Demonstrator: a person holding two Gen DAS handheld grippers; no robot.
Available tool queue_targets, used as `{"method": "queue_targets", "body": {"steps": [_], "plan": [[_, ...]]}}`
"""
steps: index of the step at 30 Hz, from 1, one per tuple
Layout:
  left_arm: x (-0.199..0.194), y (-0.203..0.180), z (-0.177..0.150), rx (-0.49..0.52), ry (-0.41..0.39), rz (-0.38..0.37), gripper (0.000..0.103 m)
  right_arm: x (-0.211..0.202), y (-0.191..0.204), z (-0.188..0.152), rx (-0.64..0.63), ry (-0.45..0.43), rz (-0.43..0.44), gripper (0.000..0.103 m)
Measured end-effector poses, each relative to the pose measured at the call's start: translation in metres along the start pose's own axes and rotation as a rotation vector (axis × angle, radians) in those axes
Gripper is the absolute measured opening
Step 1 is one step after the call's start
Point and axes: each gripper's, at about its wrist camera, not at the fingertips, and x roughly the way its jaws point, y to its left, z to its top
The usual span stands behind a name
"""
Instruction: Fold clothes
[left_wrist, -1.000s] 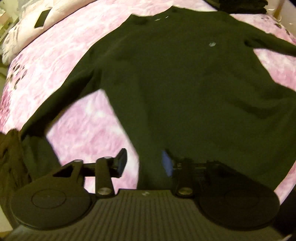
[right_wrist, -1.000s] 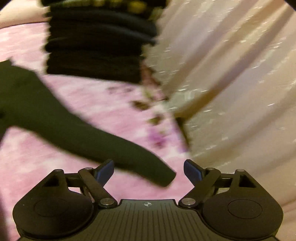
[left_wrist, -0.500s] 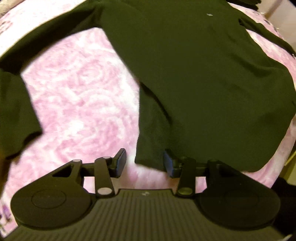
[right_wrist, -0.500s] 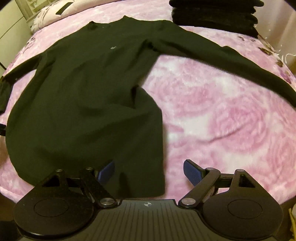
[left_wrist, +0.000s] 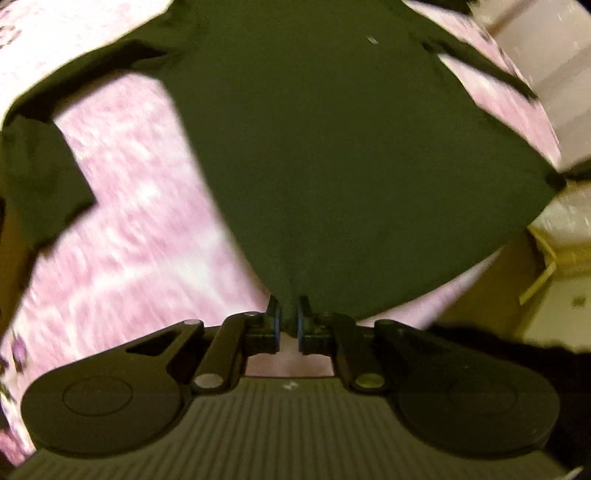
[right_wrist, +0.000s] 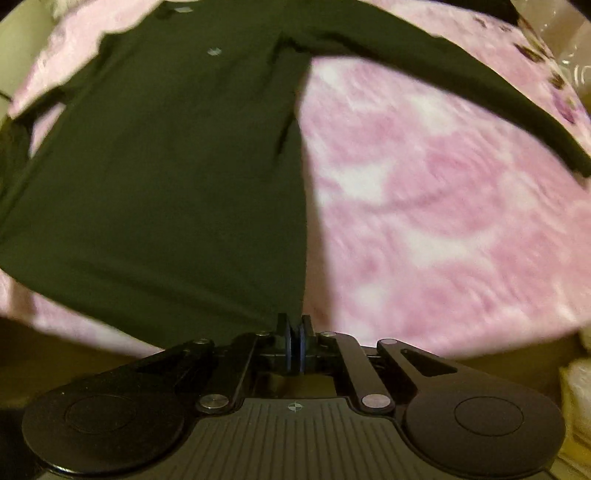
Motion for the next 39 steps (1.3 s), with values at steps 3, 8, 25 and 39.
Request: {"method": "queue_targets", "body": {"steps": [3, 8, 25, 39], "plan": [[0.025, -0.018, -0.016, -0.042, 0.055, -0.026, 0.007, 0.014, -0.011, -0.009, 0.003, 0.05, -0.038, 0.002], [0.049, -0.023, -0.03, -0.021, 0.138, 0.017, 0.017, 0.036, -0.008, -0.005, -0.042, 0.039, -0.187, 0.072], [0.007, 0.086, 0.181, 0.027, -0.349, 0.237, 0.039, 0.002, 0.076, 0.206, -0.323, -0.399, -0.087, 0.072], [0.14, 0.134, 0.365, -0.018, -0.316, 0.202, 0.041, 0.13, 0.067, 0.444, -0.55, -0.412, 0.015, 0.063]]}}
